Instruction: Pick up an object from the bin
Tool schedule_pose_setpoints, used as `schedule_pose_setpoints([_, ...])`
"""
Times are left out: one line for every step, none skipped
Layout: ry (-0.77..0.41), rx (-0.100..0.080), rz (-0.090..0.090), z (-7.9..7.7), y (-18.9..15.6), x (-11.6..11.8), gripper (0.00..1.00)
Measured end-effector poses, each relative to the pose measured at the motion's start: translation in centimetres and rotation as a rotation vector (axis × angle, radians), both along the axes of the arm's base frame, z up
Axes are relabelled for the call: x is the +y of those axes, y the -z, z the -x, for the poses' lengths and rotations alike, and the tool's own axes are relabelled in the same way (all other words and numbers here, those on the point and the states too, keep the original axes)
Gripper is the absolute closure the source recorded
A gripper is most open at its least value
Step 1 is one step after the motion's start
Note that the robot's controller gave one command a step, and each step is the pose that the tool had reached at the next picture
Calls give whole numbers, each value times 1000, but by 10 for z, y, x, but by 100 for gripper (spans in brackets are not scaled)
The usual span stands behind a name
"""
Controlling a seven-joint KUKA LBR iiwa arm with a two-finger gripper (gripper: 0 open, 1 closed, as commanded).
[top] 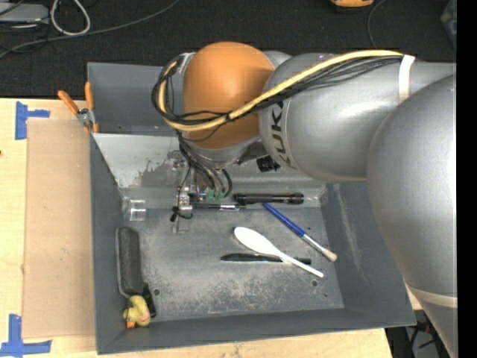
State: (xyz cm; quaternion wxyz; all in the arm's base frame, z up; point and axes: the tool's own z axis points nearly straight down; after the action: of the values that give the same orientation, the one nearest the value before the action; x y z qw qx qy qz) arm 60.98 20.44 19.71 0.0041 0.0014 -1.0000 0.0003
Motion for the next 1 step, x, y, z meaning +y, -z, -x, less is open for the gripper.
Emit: schedule_pose_setpoints([4,-7,-2,-2,-4,-1,0])
